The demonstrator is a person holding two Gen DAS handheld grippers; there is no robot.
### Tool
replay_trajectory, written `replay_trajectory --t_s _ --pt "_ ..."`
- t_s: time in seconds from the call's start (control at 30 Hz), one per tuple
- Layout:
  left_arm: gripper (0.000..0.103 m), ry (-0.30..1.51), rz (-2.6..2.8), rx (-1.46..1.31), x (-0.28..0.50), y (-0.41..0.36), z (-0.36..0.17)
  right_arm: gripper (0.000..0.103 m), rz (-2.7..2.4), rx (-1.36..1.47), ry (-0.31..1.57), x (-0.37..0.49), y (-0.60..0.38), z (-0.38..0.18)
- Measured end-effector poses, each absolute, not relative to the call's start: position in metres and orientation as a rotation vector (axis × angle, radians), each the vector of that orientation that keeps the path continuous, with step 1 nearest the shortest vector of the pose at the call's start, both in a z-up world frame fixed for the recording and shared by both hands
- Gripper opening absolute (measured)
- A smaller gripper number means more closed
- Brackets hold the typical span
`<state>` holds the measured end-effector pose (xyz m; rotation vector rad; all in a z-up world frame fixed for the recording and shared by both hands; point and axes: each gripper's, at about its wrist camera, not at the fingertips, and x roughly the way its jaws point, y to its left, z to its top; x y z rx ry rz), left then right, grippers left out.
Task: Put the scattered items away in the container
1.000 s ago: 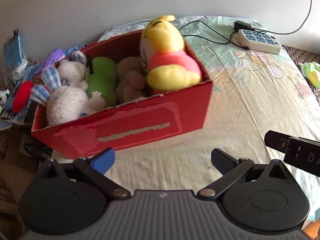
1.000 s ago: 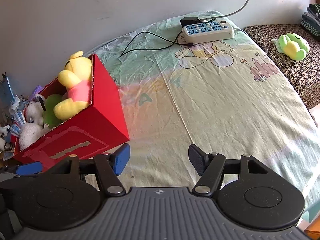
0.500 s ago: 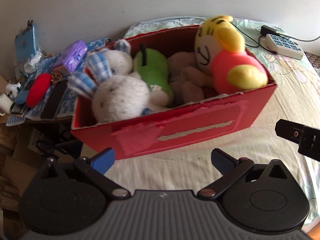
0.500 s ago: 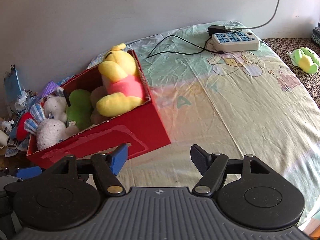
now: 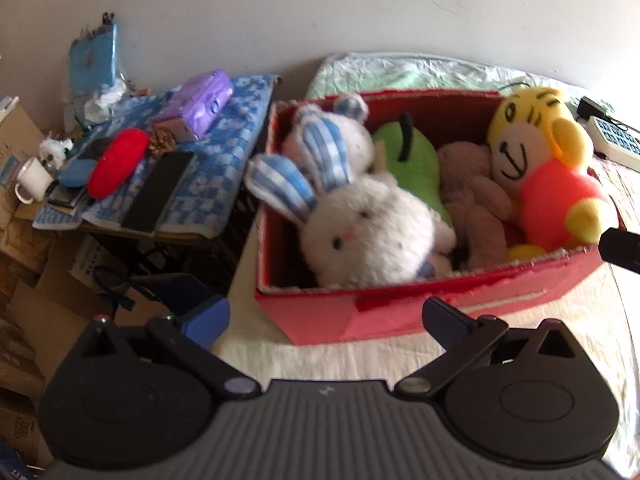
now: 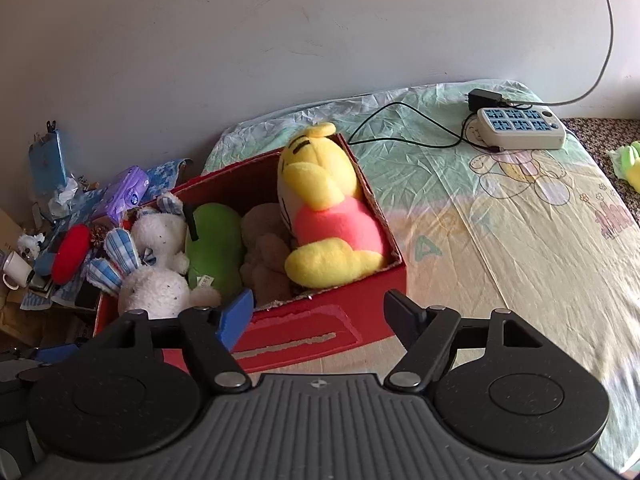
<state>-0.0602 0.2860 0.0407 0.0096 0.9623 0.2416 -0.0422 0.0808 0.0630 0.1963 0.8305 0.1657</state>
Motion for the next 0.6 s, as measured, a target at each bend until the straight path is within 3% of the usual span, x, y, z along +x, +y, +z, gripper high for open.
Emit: replay_trajectory --t_s 0.3,0.6 --pt "0.102 0.911 0.300 0.042 -0.041 0.293 0.061 0.083 0.209 0.089 0.830 -0.020 0.103 0.082" --pt "0.102 0.864 0.313 0.056 -0.020 0.307 0.085 0.084 0.260 0.107 0.840 -0.005 0.109 0.099"
